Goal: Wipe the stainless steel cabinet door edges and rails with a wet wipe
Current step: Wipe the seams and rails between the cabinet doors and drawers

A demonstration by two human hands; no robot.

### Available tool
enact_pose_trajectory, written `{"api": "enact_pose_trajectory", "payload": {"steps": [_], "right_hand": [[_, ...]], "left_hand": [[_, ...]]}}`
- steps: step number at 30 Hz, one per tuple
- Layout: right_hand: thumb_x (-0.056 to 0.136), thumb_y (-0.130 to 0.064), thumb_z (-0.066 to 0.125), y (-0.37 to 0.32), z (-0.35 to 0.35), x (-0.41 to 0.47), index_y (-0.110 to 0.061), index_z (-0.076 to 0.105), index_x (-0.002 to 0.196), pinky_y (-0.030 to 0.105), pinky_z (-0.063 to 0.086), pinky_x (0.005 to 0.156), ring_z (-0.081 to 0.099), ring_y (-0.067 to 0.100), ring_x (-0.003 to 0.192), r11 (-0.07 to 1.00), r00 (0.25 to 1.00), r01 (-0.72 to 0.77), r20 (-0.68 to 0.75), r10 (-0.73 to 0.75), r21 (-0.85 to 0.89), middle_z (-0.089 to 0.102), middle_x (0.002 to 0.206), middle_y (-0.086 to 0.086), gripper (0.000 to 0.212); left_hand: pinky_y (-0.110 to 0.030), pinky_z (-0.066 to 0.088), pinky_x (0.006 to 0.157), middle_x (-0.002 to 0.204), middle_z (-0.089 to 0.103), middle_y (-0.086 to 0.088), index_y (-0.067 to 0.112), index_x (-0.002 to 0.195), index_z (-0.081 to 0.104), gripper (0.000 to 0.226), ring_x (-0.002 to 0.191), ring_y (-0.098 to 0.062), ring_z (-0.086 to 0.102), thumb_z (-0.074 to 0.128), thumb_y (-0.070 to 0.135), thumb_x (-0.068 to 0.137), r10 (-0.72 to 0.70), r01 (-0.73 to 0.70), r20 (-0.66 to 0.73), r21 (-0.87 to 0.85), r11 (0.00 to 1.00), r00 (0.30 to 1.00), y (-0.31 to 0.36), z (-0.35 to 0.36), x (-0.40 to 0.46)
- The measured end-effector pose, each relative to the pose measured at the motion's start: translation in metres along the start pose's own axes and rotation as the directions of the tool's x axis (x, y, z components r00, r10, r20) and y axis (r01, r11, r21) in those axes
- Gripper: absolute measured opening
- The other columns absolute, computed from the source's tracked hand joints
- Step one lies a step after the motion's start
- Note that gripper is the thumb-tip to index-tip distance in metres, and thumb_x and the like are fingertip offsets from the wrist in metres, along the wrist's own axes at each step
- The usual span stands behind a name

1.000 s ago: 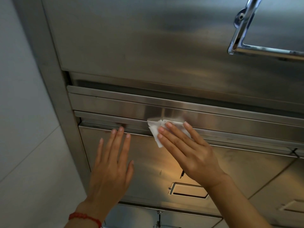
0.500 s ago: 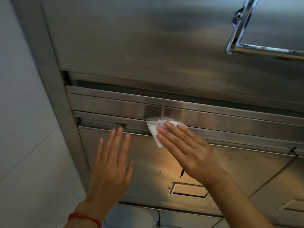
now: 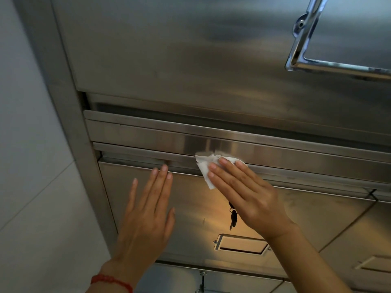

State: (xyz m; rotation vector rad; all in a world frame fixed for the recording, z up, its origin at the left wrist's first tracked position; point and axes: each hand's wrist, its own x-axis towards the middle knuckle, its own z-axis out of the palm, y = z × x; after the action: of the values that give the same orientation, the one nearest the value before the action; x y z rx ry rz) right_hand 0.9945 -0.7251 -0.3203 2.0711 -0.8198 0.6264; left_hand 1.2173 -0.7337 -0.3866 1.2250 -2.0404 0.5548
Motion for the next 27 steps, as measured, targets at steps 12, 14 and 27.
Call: {"api": "enact_pose_trajectory", "payload": {"steps": [12, 14, 27], "right_hand": [[0.099, -0.005, 0.04, 0.003, 0.002, 0.002, -0.003, 0.055, 0.127, 0.04, 0.04, 0.105, 0.047, 0.026, 0.127, 1.0, 1.0, 0.027, -0.01, -0.027, -0.008, 0.053, 0.133, 0.014, 0.032], [0.098, -0.006, 0.043, 0.004, 0.003, 0.001, -0.003, 0.055, 0.127, 0.04, 0.04, 0.105, 0.046, 0.026, 0.128, 0.999, 0.999, 0.035, -0.002, -0.035, -0.003, 0.052, 0.133, 0.014, 0.032], [0.096, -0.006, 0.047, 0.011, 0.001, -0.011, -0.004, 0.053, 0.127, 0.041, 0.039, 0.105, 0.047, 0.026, 0.126, 0.999, 0.999, 0.032, -0.005, -0.032, -0.013, 0.053, 0.132, 0.014, 0.032]], "left_hand": [[-0.055, 0.025, 0.106, 0.148, 0.03, -0.019, -0.004, 0.139, 0.031, 0.059, 0.138, -0.029, 0.025, 0.039, 0.024, 0.087, 0.006, -0.006, 0.001, -0.012, 1.0, 1.0, 0.007, 0.005, -0.001], [-0.055, 0.025, 0.107, 0.147, 0.031, -0.019, -0.004, 0.138, 0.031, 0.059, 0.138, -0.029, 0.025, 0.039, 0.023, 0.087, 0.003, -0.004, -0.005, -0.008, 1.0, 1.0, 0.007, 0.005, 0.0], [-0.056, 0.023, 0.107, 0.148, 0.03, -0.018, -0.003, 0.139, 0.03, 0.06, 0.138, -0.029, 0.025, 0.04, 0.024, 0.086, -0.004, 0.004, -0.021, -0.001, 1.0, 1.0, 0.016, 0.009, 0.002]]}}
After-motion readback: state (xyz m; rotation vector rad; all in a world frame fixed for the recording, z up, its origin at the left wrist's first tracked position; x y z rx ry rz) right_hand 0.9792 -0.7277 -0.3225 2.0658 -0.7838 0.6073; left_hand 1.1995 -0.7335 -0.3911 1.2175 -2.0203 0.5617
